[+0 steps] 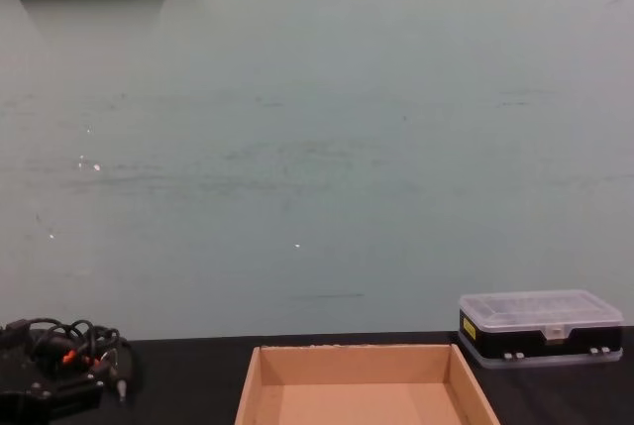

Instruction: Use one hand to pick up the angle iron from the table and place it into the box.

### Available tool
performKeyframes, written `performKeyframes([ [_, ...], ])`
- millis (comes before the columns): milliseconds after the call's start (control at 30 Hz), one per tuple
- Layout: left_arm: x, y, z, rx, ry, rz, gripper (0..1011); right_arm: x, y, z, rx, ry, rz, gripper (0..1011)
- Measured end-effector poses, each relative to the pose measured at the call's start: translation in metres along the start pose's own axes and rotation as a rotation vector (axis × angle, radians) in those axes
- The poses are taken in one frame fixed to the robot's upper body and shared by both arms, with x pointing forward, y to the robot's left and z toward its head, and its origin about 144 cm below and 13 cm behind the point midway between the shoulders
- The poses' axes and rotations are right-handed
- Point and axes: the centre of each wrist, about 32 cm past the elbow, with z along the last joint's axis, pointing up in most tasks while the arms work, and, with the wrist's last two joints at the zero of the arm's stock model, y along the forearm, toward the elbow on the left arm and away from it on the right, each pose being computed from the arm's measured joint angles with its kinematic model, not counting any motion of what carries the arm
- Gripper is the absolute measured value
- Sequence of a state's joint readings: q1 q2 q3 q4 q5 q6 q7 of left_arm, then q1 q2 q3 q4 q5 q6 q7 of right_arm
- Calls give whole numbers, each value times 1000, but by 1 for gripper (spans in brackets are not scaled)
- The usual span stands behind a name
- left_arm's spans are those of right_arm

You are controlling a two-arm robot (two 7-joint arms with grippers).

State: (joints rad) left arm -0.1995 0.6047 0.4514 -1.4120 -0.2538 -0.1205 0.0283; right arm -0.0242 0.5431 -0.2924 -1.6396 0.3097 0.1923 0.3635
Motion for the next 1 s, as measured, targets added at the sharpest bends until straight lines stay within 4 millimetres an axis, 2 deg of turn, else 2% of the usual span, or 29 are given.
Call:
performKeyframes([
  [633,0,0,0,0,0,0,1000,1,-1,3,47,-4,6,82],
  [1000,0,0,0,0,0,0,1000,7,-2,20,147,-32,28,81],
])
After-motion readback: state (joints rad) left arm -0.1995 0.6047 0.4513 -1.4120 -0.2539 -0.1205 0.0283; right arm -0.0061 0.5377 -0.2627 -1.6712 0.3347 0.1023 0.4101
